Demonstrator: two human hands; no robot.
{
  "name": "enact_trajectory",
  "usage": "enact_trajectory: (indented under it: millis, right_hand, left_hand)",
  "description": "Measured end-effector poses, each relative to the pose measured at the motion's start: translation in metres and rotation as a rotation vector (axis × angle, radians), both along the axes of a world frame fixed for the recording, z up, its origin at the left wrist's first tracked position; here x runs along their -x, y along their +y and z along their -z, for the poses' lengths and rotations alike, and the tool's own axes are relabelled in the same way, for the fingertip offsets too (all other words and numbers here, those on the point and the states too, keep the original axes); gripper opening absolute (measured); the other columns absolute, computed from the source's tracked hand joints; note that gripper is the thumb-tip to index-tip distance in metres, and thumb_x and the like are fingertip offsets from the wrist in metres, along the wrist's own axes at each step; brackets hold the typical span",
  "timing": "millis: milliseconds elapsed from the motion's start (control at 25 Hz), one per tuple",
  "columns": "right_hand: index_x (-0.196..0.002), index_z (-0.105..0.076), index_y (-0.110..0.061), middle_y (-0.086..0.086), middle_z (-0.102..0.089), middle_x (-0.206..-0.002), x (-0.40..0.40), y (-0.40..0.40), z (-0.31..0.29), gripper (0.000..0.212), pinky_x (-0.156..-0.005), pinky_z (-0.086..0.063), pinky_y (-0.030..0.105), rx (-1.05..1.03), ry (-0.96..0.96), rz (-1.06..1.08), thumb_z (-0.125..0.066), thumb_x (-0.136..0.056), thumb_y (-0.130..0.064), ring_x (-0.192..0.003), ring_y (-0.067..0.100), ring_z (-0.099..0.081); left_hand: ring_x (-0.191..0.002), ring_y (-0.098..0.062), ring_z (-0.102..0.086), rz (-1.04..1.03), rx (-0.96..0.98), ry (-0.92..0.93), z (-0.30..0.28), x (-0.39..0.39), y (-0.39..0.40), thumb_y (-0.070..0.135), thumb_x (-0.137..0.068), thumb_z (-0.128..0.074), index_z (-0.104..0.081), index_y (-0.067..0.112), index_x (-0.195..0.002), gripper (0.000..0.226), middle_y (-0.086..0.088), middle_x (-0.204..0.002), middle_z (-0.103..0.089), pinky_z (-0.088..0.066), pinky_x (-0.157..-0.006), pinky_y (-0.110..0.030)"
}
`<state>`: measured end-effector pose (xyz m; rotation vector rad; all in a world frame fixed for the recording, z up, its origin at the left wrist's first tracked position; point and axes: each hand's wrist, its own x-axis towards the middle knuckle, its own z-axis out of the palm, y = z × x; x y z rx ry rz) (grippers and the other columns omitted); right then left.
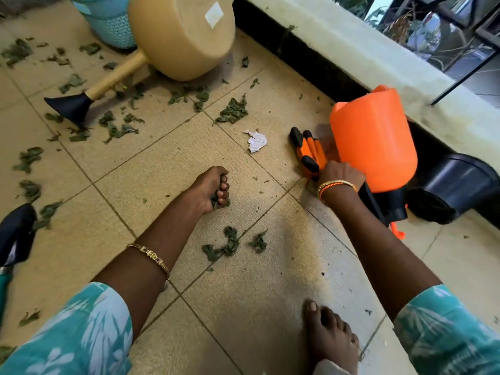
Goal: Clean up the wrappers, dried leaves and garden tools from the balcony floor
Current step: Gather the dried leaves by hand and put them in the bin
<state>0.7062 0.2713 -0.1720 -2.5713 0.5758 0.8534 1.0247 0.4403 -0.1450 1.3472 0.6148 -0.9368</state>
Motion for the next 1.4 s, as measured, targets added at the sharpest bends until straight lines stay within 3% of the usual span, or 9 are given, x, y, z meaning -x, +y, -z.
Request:
enact_trajectory:
  millis: [240,360,440,560,680,880,1080,1200,1400]
  right_hand:
    - [-0.144,-0.025,-0.024,0.002,-0.027,-0.152,0.006,0.017,-0.021,0.067,-0.114,-0.016,0.037,-0.021,-0.018,0.052,-0.012,-0.091,-0.064,-0.139,0.021,-0.022]
    - [-0.139,-0.035,-0.017,0.008,-0.036,-0.146,-0.153,-0.001,-0.034,0.069,-0.109,-0.027,0.034,0.098,-0.227,-0.132,-0.014,-0.090,-0.061,-0.136,0.027,-0.030]
    - [-0.132,-0.047,-0.013,0.015,-0.042,-0.137,-0.281,-0.008,-0.049,0.043,-0.102,-0.036,0.033,-0.013,-0.485,-0.075,-0.045,-0.094,-0.031,-0.129,0.033,-0.038]
    - [-0.145,-0.030,-0.015,0.019,-0.017,-0.152,-0.360,-0.005,-0.006,0.055,-0.113,-0.023,0.045,0.054,-0.434,-0.337,-0.050,-0.094,-0.019,-0.140,0.038,-0.017]
    - [-0.134,-0.045,-0.009,0.020,-0.031,-0.148,-0.343,0.004,0.038,0.039,-0.109,-0.032,0.045,0.124,-0.566,-0.380,-0.045,-0.095,-0.008,-0.137,0.037,-0.028]
    - [-0.073,-0.064,-0.004,0.021,-0.063,-0.082,-0.346,-0.003,0.021,0.018,-0.067,-0.047,0.035,-0.005,-0.805,-0.247,-0.050,-0.084,-0.005,-0.078,0.030,-0.059]
    - [-0.099,-0.066,-0.006,0.015,-0.066,-0.089,-0.335,-0.001,-0.028,0.020,-0.066,-0.053,0.027,-0.624,-0.712,0.460,-0.063,-0.082,0.004,-0.070,0.017,-0.062]
    - [-0.117,-0.044,-0.007,0.008,-0.059,-0.080,-0.316,0.012,-0.055,0.051,-0.055,-0.057,0.025,-1.001,-0.545,0.577,-0.069,-0.075,0.009,-0.061,0.016,-0.063]
    - [-0.102,-0.055,-0.012,0.005,-0.066,-0.070,-0.299,0.049,-0.048,0.042,-0.054,-0.053,0.019,-0.661,-0.646,0.251,-0.080,-0.069,-0.006,-0.059,0.011,-0.064]
  left_hand:
    - [-0.030,-0.008,-0.021,0.020,-0.049,-0.019,0.000,0.006,0.008,0.020,-0.091,-0.046,-0.031,0.020,-0.059,0.035,0.007,-0.040,-0.030,-0.020,-0.037,-0.015]
    - [-0.030,-0.008,-0.020,-0.024,-0.055,-0.053,-0.003,0.004,0.017,0.018,-0.090,-0.045,-0.031,0.021,-0.059,0.034,0.007,-0.040,-0.029,-0.020,-0.039,-0.016]
    - [-0.030,-0.008,-0.020,-0.080,-0.043,-0.070,-0.004,0.002,0.025,0.017,-0.090,-0.044,-0.033,0.020,-0.059,0.033,0.007,-0.041,-0.030,-0.021,-0.038,-0.015]
    - [-0.030,-0.008,-0.022,-0.142,-0.035,-0.062,-0.002,-0.002,0.037,0.019,-0.094,-0.040,-0.036,0.019,-0.061,0.033,0.007,-0.040,-0.032,-0.021,-0.038,-0.014]
    - [-0.030,-0.007,-0.023,-0.168,-0.033,-0.041,0.004,-0.003,0.046,0.021,-0.098,-0.037,-0.039,0.017,-0.065,0.034,0.007,-0.042,-0.036,-0.022,-0.038,-0.014]
    - [-0.031,-0.006,-0.026,-0.177,-0.026,-0.033,0.011,-0.004,0.051,0.024,-0.100,-0.039,-0.049,0.015,-0.073,0.031,0.006,-0.049,-0.049,-0.025,-0.037,-0.013]
    - [-0.032,-0.005,-0.031,-0.112,-0.062,-0.084,0.007,-0.007,0.034,0.030,-0.102,-0.041,-0.055,0.012,-0.075,0.035,0.000,-0.064,-0.058,-0.028,-0.038,-0.016]
    - [-0.032,-0.005,-0.031,-0.039,-0.039,-0.089,0.001,-0.007,0.018,0.031,-0.103,-0.034,-0.060,0.006,-0.083,0.041,-0.008,-0.072,-0.068,-0.029,-0.038,-0.017]
    - [-0.033,-0.007,-0.032,0.046,-0.058,-0.208,-0.005,-0.005,0.001,0.042,-0.099,-0.039,-0.057,0.012,-0.088,0.037,-0.003,-0.063,-0.058,-0.026,-0.039,-0.017]
